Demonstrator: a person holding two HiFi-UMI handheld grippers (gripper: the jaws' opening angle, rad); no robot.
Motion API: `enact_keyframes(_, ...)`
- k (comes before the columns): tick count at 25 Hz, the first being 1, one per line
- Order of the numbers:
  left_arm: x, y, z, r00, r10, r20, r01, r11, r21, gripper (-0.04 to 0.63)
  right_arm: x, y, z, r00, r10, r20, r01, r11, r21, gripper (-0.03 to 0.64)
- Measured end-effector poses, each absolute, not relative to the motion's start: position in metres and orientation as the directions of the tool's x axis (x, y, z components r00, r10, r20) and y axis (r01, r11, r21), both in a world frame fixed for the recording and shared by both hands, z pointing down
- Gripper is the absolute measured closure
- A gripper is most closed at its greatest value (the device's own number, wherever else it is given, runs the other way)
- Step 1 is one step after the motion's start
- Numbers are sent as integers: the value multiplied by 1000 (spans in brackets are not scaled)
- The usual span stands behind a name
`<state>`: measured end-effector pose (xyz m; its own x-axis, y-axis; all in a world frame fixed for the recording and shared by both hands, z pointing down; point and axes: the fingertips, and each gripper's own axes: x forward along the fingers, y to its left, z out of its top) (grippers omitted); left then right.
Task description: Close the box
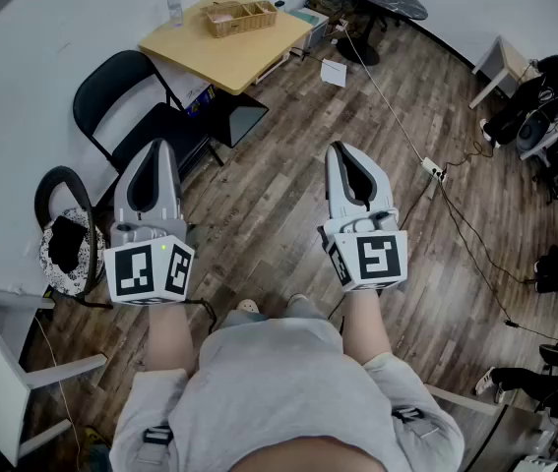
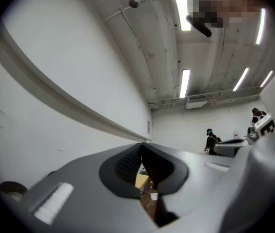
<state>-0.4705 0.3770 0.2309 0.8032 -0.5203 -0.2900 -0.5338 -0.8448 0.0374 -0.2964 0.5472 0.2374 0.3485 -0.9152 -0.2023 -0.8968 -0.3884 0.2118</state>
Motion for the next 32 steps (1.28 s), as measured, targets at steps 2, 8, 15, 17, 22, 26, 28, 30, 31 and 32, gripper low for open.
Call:
enact_keyframes(2, -473, 377, 232, 806, -520, -281, -534, -845, 32, 537, -300, 547, 238, 351, -914, -201, -896, -391, 211, 606)
enact_keyframes(8, -476, 375, 235, 812, -512, -282, -524, -851, 36, 537, -305, 544, 240, 356, -913, -197, -894, -395, 212, 604)
enact_keyframes(15, -485, 371, 234, 818, -504, -276, -518, -855, 25, 537, -316, 539, 240, 359, -911, -202, -892, -398, 212, 606)
enact_keyframes(17, -486, 369, 236, 819, -501, -278, -518, -855, 17, 537, -318, 537, 241, 355, -910, -213, -894, -397, 207, 606)
enact_keyframes(22, -476, 367, 240, 829, -485, -279, -501, -865, 14, 537, -310, 535, 245, 362, -908, -210, -897, -400, 186, 604)
enact_keyframes(26, -463, 355, 242, 831, -484, -273, -502, -865, 5, 537, -296, 521, 247, 361, -907, -215, -901, -399, 172, 604)
enact_keyframes(28, -456, 345, 244, 828, -490, -272, -508, -861, 3, 537, -286, 510, 248, 359, -908, -216, -902, -397, 171, 604)
enact_keyframes(30, -446, 333, 244, 823, -496, -276, -515, -857, 4, 537, -275, 496, 248, 352, -911, -217, -904, -391, 172, 604)
enact_keyframes(31, -441, 326, 243, 820, -500, -279, -520, -854, 2, 537, -268, 488, 248, 348, -912, -219, -906, -387, 172, 604)
enact_keyframes(32, -434, 319, 242, 816, -503, -283, -525, -851, -2, 537, -261, 480, 247, 343, -913, -221, -908, -383, 173, 604)
